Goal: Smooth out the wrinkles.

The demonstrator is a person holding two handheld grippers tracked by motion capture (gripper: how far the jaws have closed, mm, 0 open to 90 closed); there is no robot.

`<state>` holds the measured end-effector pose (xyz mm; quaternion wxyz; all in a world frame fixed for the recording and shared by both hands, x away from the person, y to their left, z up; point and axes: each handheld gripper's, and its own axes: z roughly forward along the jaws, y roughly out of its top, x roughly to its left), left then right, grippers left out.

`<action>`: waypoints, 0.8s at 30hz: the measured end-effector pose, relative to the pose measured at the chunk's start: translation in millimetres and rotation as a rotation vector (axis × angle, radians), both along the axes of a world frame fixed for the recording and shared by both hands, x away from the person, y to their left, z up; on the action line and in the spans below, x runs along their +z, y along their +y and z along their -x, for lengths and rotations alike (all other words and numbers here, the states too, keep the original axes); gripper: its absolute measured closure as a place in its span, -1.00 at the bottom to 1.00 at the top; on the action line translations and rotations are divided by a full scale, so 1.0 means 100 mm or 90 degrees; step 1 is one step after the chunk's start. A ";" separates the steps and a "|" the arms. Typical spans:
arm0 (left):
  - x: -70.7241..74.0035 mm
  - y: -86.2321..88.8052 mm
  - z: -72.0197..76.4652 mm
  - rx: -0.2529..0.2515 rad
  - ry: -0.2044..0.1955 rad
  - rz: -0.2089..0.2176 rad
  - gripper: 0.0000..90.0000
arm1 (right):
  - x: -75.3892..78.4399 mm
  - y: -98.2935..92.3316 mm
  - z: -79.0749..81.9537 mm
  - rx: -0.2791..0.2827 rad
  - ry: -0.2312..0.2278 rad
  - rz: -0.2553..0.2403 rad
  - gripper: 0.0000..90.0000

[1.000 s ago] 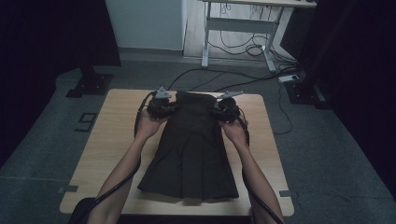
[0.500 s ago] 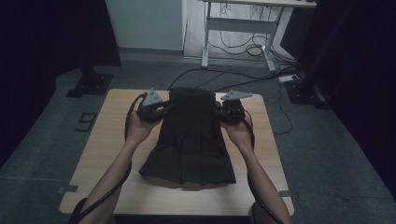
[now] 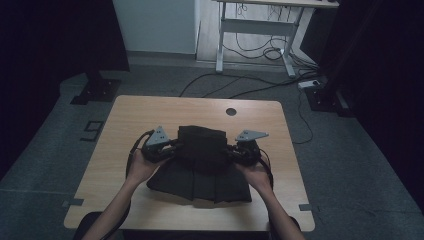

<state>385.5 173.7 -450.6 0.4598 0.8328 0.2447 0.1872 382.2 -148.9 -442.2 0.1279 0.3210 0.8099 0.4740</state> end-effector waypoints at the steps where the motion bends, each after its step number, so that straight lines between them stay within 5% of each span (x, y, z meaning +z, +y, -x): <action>1: -0.04 0.01 0.03 -0.004 0.007 -0.003 0.75 | -0.05 0.00 0.03 0.004 0.009 -0.002 0.73; 11: -0.47 0.06 0.30 -0.039 0.075 -0.036 0.73 | -0.56 0.01 0.29 0.034 0.077 0.003 0.73; 15: -0.53 0.06 0.35 -0.048 0.090 -0.048 0.65 | -0.71 0.00 0.32 0.042 0.102 0.002 0.70; 20: -0.45 0.22 0.38 -0.034 0.094 -0.018 0.05 | -0.72 -0.09 0.35 0.043 0.112 -0.009 0.10; 24: -0.42 0.46 0.40 -0.017 0.098 -0.016 -0.20 | -0.68 -0.24 0.41 0.043 0.099 0.009 -0.22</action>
